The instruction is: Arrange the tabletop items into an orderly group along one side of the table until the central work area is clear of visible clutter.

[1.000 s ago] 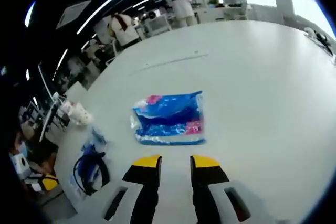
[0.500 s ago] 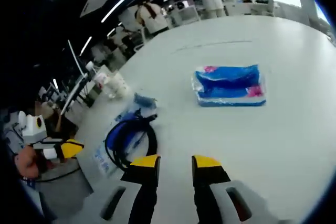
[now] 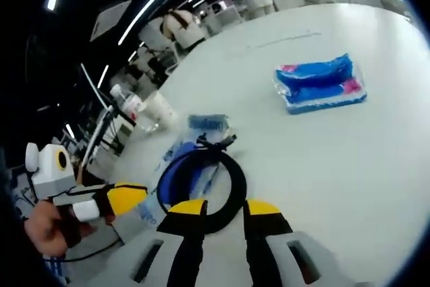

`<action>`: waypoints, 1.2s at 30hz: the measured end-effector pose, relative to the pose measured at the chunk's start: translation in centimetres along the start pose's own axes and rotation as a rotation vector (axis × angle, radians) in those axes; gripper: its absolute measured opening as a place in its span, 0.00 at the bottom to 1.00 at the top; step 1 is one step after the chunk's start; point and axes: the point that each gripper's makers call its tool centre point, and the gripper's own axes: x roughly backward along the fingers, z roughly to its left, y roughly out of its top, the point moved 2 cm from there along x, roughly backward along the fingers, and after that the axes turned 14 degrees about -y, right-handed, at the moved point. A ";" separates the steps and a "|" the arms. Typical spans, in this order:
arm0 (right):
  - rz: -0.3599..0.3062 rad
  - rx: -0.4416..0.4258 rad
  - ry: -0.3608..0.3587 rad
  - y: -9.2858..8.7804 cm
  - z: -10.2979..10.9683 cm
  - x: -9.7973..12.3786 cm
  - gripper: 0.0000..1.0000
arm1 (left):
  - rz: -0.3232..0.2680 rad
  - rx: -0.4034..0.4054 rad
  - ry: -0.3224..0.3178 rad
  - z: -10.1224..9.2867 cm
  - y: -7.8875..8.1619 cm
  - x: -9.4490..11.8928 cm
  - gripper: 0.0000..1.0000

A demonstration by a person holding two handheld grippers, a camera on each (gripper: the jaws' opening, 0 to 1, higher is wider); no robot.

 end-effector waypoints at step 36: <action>0.006 -0.074 0.034 0.7 0.4 -3.3 0.17 | 0.053 0.094 0.039 0.9 -1.1 -2.6 0.15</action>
